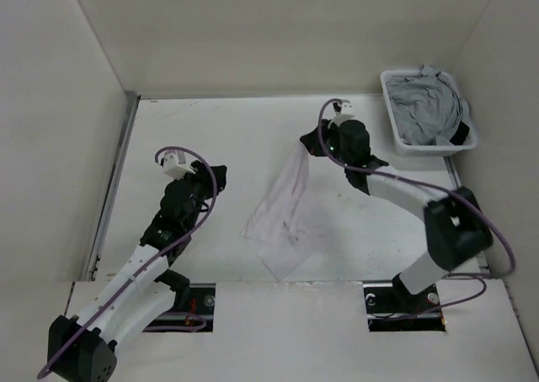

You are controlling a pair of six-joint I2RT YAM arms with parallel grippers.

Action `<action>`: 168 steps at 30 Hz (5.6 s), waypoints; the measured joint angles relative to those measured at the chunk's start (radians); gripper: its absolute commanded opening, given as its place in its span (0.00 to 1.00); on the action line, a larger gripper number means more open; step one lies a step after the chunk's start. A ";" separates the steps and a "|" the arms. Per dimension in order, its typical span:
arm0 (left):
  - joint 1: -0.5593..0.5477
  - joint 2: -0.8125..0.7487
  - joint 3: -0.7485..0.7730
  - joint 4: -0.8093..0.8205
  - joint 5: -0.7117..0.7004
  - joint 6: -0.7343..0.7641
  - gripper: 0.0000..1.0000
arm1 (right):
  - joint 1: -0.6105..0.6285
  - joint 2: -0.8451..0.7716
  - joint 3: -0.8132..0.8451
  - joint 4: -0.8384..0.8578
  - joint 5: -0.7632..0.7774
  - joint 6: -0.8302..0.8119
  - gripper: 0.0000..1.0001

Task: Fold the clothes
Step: Flatten the tank top out

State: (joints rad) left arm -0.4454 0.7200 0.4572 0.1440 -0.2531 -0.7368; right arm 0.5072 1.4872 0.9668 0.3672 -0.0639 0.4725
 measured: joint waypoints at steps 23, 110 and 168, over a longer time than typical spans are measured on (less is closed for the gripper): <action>-0.633 0.460 -0.031 -0.021 -0.206 0.098 0.45 | 0.216 -0.238 -0.480 -0.229 0.210 0.264 0.36; -0.207 0.776 0.184 0.089 -0.260 0.172 0.04 | 0.325 -0.056 -0.420 -0.303 0.298 0.410 0.04; -0.275 0.589 -0.059 0.066 -0.067 -0.050 0.39 | 0.436 0.154 -0.070 -0.385 0.202 0.216 0.30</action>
State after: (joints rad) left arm -0.7208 1.3094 0.3985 0.2100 -0.3202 -0.7864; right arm 0.9432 1.6409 0.8967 -0.0177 0.1379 0.6880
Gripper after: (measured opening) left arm 0.392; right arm 0.333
